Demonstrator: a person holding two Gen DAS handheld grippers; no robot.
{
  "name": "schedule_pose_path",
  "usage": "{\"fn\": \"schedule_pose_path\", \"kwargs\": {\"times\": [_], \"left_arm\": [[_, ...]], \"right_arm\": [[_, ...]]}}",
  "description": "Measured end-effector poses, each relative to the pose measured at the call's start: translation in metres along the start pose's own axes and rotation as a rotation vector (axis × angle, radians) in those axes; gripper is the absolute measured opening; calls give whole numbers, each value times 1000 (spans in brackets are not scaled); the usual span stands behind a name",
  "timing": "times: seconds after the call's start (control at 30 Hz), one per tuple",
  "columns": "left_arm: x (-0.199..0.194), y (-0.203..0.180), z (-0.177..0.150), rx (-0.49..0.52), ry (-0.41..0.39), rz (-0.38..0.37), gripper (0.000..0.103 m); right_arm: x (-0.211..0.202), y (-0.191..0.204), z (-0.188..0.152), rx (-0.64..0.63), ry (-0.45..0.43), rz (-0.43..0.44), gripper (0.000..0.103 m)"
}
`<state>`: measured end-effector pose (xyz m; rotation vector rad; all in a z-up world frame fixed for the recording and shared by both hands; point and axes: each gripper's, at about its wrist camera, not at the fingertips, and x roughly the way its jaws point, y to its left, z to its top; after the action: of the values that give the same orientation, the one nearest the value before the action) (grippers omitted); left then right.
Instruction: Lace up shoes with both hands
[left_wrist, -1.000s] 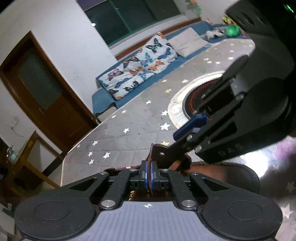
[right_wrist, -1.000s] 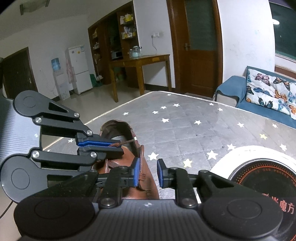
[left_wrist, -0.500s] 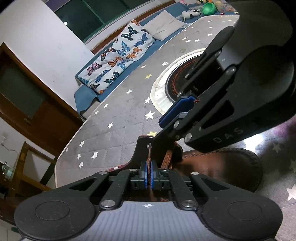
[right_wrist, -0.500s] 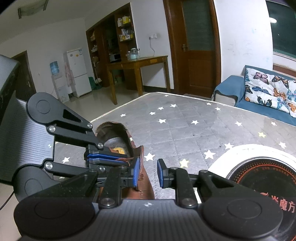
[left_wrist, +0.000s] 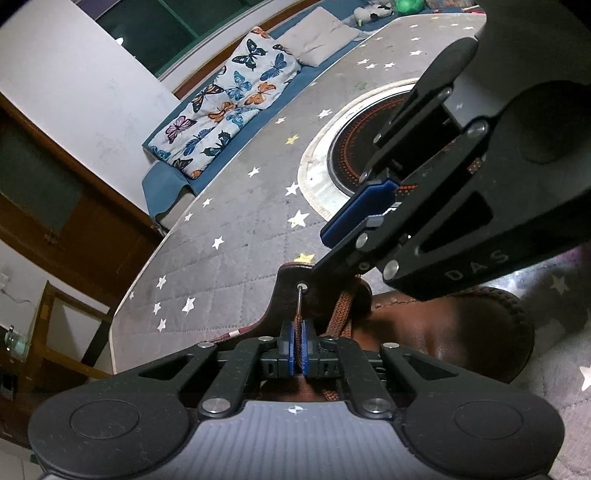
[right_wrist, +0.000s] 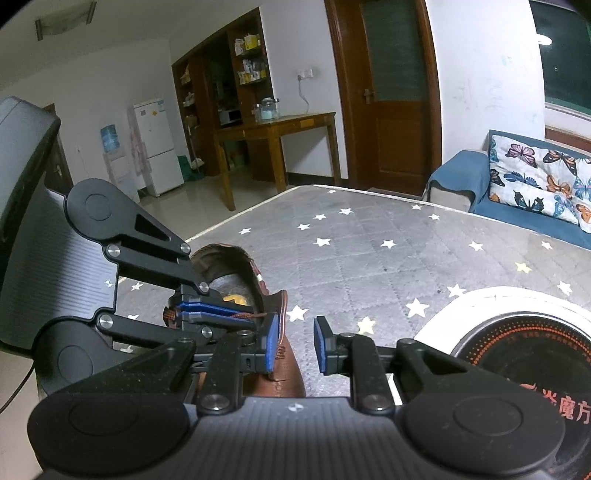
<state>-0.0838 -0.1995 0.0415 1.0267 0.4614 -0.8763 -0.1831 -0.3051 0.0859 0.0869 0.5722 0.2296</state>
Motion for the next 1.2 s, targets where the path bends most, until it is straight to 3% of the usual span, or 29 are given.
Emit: {"fn": "schedule_pose_path", "kwargs": {"times": [0.4, 0.6, 0.87, 1.0, 1.2], "left_arm": [[2, -6, -3, 32, -48, 24, 5], [2, -5, -4, 35, -60, 34, 6], [4, -5, -4, 57, -66, 38, 7], [6, -4, -5, 60, -68, 32, 7], [8, -3, -6, 62, -73, 25, 7]], "right_arm": [[-8, 7, 4, -58, 14, 72, 19], [-10, 3, 10, -160, 37, 50, 19], [10, 24, 15, -497, 75, 63, 18], [18, 38, 13, -688, 99, 79, 13], [27, 48, 9, -865, 132, 115, 10]]}}
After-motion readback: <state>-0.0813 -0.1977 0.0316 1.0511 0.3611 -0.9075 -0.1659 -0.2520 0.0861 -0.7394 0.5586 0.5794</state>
